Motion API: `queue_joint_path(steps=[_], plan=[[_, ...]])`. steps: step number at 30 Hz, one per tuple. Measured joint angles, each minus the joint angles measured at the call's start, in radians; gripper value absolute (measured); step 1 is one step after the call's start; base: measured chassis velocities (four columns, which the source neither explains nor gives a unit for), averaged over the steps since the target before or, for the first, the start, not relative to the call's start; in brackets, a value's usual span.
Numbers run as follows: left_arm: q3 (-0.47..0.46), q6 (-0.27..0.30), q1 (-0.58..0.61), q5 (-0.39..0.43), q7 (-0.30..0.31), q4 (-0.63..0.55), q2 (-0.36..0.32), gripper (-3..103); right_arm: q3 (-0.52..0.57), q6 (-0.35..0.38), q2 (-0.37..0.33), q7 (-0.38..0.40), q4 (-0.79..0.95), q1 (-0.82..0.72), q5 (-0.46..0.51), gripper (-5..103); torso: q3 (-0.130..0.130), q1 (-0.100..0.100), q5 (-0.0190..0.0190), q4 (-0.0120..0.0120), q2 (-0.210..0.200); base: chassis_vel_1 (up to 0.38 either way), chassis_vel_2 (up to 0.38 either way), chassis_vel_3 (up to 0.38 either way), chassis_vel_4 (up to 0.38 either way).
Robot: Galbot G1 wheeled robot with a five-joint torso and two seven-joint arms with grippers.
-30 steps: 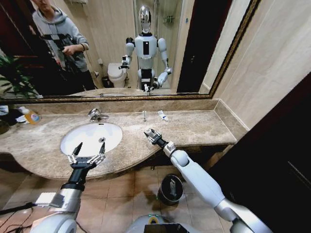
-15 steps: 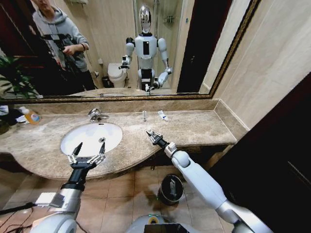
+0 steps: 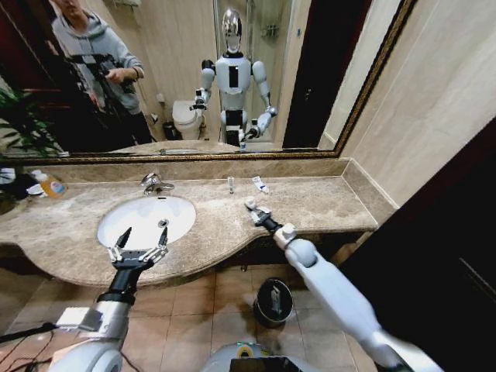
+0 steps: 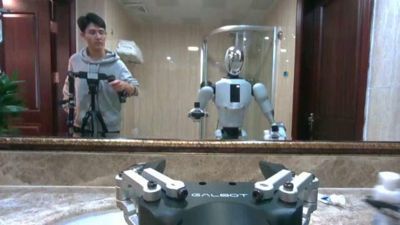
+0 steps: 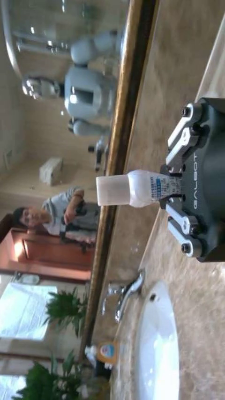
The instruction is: Pick up the trash from the sink and place it in the trash bin.
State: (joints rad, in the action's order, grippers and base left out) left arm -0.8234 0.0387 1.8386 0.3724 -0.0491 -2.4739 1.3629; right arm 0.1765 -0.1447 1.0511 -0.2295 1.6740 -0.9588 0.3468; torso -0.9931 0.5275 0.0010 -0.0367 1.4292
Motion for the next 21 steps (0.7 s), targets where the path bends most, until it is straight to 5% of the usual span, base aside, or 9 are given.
queue_joint_path(steps=[8,11,21], plan=[[0.000,0.000,0.000,0.000,0.000,0.000,0.000,100,0.212,-0.026,-0.138,-0.008,0.143,-0.250,0.089,14,0.000,0.000,-0.0008,-0.0002,0.000,0.000,0.000,0.000,0.000],[0.000,0.000,0.000,0.000,0.000,0.000,0.000,100,0.305,-0.072,-0.107,-0.015,0.147,-0.391,0.057,14,0.000,0.000,-0.0006,0.0001,0.000,0.000,0.000,0.000,0.000],[0.000,0.000,0.000,0.000,0.000,0.000,0.000,100,0.324,-0.181,-0.002,-0.025,0.019,-0.550,-0.097,14,0.000,0.000,-0.0016,0.0000,0.000,0.000,0.000,0.000,0.000]])
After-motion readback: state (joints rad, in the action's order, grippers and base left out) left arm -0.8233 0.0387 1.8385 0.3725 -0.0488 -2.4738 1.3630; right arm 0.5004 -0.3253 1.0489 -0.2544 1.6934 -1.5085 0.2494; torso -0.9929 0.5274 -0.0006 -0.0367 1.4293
